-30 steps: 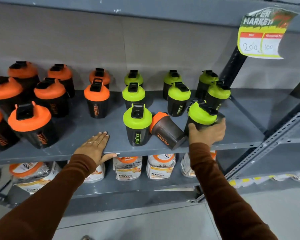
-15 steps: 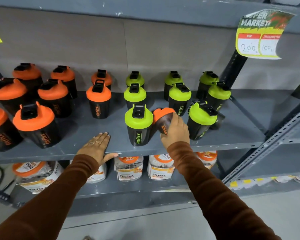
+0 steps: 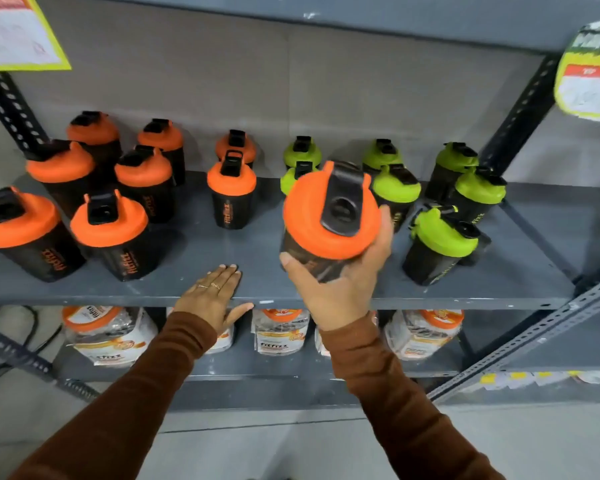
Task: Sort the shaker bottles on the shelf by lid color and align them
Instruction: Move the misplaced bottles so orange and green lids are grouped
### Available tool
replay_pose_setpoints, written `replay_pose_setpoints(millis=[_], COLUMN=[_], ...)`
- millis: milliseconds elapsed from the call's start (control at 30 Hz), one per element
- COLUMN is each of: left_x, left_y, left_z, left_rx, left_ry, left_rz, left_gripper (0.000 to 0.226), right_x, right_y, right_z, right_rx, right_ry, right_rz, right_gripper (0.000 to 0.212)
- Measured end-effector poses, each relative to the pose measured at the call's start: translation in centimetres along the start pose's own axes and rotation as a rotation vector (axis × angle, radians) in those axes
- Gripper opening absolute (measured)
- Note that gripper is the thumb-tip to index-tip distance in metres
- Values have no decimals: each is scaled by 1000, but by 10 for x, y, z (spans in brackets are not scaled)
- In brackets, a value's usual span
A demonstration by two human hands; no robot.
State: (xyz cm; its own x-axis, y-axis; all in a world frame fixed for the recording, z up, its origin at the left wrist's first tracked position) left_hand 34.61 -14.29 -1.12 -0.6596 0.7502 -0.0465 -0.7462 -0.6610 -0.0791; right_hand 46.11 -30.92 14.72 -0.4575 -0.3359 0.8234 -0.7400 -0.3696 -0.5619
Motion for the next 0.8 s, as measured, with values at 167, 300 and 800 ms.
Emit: replay_pose_setpoints(millis=[167, 300, 800], left_x=[58, 69, 54], left_y=[22, 28, 40], left_z=[-6, -8, -2], left_rx=[31, 17, -143], left_ry=[4, 13, 79], left_rz=[116, 138, 132], left_gripper=[84, 67, 54], right_x=[-33, -83, -114], right_y=[12, 25, 62], right_z=[-81, -118, -93], right_rx=[237, 314, 227], right_ry=[126, 235, 311], right_rz=[-154, -330, -305], right_gripper=[111, 107, 84])
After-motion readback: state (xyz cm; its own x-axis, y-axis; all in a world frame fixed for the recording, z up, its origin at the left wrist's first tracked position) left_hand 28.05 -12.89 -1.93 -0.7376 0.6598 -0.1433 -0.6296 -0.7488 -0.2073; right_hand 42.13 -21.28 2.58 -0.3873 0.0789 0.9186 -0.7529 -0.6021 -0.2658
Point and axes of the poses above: each hand's wrist, its own y-axis away from the middle knuckle, its own z-axis out of the back of the hand, x = y × z, the point moved 9 cm from there along -y, towards the middle knuckle, and after that the axes turned 4 degrees about -x, right-handed, at the moved point
